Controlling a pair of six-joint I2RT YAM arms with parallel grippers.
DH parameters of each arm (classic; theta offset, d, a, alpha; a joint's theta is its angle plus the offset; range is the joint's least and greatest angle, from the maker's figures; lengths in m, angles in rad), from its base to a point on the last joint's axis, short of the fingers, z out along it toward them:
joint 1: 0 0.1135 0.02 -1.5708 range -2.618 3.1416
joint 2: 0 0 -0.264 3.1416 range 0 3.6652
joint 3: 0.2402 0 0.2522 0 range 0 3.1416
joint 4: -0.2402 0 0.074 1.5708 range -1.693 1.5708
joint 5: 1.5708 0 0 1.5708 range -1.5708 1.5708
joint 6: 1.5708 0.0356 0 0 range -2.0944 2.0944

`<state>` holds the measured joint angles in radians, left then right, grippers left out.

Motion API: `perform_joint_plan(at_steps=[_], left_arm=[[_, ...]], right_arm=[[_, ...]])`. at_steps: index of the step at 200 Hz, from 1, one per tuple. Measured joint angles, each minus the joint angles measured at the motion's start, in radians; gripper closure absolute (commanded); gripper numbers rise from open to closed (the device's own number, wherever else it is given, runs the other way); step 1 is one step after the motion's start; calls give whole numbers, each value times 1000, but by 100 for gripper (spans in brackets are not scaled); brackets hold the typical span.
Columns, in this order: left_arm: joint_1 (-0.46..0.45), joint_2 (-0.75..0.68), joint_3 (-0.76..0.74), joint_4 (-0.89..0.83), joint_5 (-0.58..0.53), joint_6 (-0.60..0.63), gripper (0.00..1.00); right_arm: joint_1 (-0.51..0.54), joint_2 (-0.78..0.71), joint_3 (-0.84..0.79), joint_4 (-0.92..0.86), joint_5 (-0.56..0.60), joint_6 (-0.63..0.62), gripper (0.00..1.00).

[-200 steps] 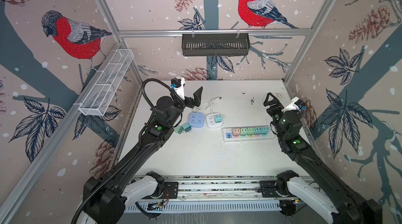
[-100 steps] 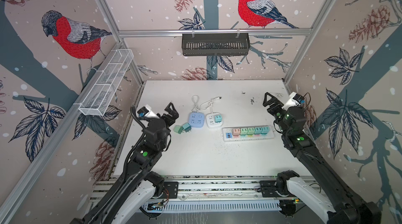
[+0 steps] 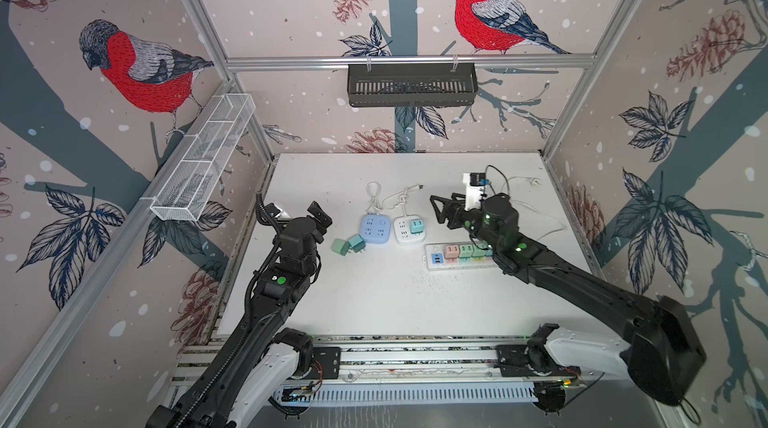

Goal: Insert the plug
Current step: 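Reach the right gripper across to the teal adapter beside the blue cube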

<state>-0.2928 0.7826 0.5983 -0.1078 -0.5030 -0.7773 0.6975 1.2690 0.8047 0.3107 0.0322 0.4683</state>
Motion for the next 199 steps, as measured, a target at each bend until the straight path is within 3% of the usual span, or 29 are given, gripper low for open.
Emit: perform_joint_plan(at_steps=[46,78,122,170,199], left_arm=[[87,9,-66,56,118,-1,3],[186,40,-80,74,202,-20,3],[246,58,-100,81,273,-43,3],[274,61,-106,97,302,-57,3],[280,41,-110,108,316,-61,3]], right_arm=[[201,290,206,-108,60,-28,30],[298,504,441,-232,84,-48,39],[325,758,736,-394,71,-51,49],[328,871,848,-497,64,-74,47],[356,902,870,-504,57,-82,56]])
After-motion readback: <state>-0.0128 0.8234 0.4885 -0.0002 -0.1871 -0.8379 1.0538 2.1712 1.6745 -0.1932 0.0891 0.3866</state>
